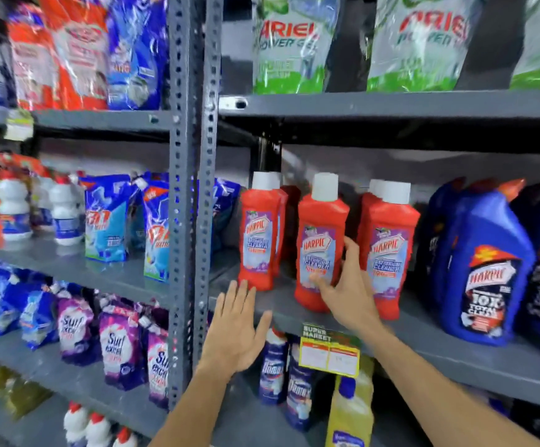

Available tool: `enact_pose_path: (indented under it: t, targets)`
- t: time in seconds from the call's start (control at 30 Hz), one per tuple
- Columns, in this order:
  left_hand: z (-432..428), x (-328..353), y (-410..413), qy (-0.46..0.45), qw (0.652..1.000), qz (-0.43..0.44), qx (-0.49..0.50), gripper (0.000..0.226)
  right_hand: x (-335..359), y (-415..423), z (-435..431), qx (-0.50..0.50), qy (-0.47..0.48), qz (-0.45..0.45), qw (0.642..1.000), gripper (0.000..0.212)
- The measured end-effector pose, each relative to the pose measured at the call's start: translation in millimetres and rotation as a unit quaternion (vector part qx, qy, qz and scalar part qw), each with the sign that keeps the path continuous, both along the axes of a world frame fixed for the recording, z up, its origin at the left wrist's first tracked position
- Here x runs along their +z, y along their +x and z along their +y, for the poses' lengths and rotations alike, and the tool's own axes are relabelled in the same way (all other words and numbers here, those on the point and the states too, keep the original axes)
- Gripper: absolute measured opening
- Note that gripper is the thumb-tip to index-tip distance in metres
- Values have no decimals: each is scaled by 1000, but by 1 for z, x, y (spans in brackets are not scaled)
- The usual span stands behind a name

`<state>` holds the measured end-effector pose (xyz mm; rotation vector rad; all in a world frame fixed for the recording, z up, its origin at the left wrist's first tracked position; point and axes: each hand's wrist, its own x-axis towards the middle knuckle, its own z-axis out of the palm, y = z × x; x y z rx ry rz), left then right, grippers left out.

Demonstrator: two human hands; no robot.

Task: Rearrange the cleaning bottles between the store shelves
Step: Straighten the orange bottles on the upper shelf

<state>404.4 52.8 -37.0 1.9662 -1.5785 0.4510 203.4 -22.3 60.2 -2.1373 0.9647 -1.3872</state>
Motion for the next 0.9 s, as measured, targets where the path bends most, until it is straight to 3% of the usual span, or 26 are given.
enact_pose_path:
  t: [0.23,0.43,0.9]
  targets:
    - [0,2,1,22,1000,17,-7,83,-8,11,-29,-42,23,24,999,92]
    - [-1,0,-1,15,1000,22,-4,80,-38,10,-34,-7,38,15,999,131]
    - [1,2,-3,3,1000,29,-3,80,-49,16,-45,1,42,18,999,121]
